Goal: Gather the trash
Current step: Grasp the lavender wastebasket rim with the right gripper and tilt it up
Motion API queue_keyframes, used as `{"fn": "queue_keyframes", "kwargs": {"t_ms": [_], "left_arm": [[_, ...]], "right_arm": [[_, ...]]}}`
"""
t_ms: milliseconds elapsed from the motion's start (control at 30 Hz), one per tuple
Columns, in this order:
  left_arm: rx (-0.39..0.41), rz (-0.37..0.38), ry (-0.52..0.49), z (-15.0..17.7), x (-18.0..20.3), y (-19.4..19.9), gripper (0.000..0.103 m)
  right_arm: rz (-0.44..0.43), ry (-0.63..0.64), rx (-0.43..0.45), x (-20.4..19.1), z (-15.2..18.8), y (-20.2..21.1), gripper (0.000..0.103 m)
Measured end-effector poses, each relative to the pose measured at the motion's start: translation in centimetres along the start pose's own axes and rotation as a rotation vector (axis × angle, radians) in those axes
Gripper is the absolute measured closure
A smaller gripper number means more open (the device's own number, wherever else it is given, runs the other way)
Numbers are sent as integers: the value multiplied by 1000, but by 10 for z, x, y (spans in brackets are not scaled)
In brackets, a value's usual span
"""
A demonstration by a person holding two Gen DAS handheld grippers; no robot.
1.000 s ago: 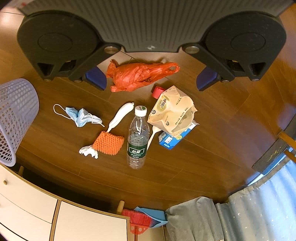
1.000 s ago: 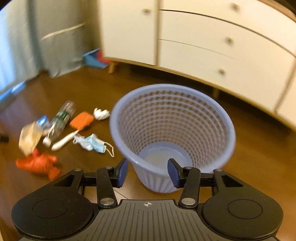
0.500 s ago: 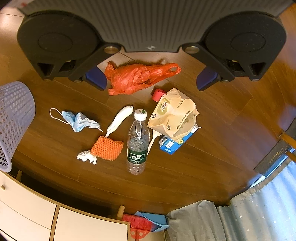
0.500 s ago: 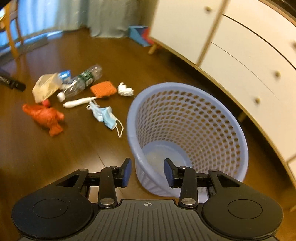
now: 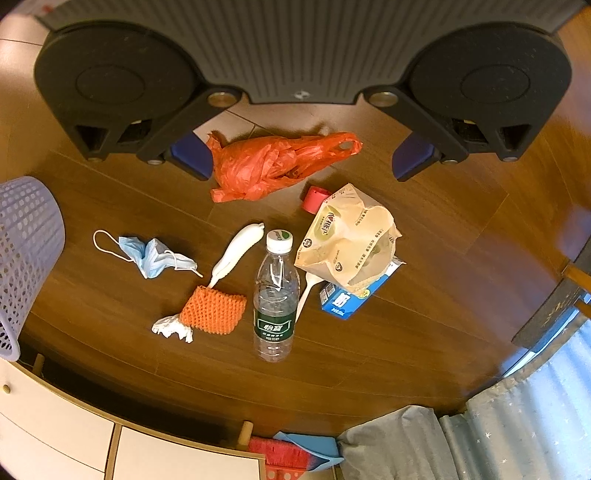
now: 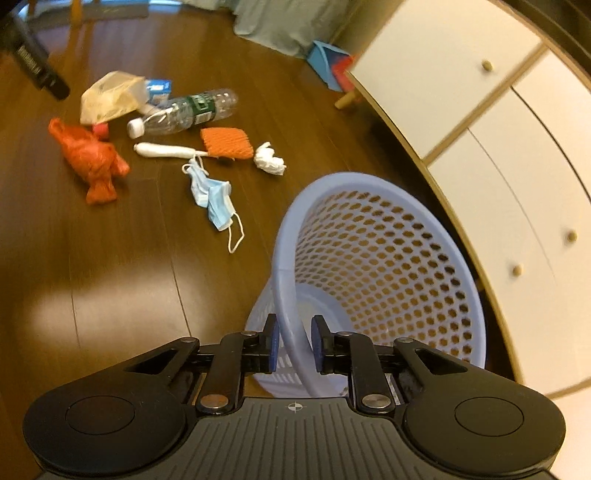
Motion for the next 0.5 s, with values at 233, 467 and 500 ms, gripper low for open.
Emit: {"fn": "queue_keyframes", "kwargs": {"t_ms": [233, 467, 500], "left_arm": [[1, 25, -14, 4, 1, -5, 1], [-5, 39, -19, 8, 4, -13, 1], [-6, 40, -19, 8, 4, -14, 1]], "right_arm": [[34, 161, 10, -17, 3, 0, 93], [30, 175, 19, -20, 5, 1, 93], [29, 158, 19, -19, 5, 1, 93]]}}
Point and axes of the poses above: each gripper's, at about its wrist camera, not at the fingertips, and y roughly against the way its jaws point, x to its right, z to its underside, the point moved 2 cm from there along -y, roughly the way its jaws point, and after that the axes turned 1 degree about z, right-handed, at the moved point
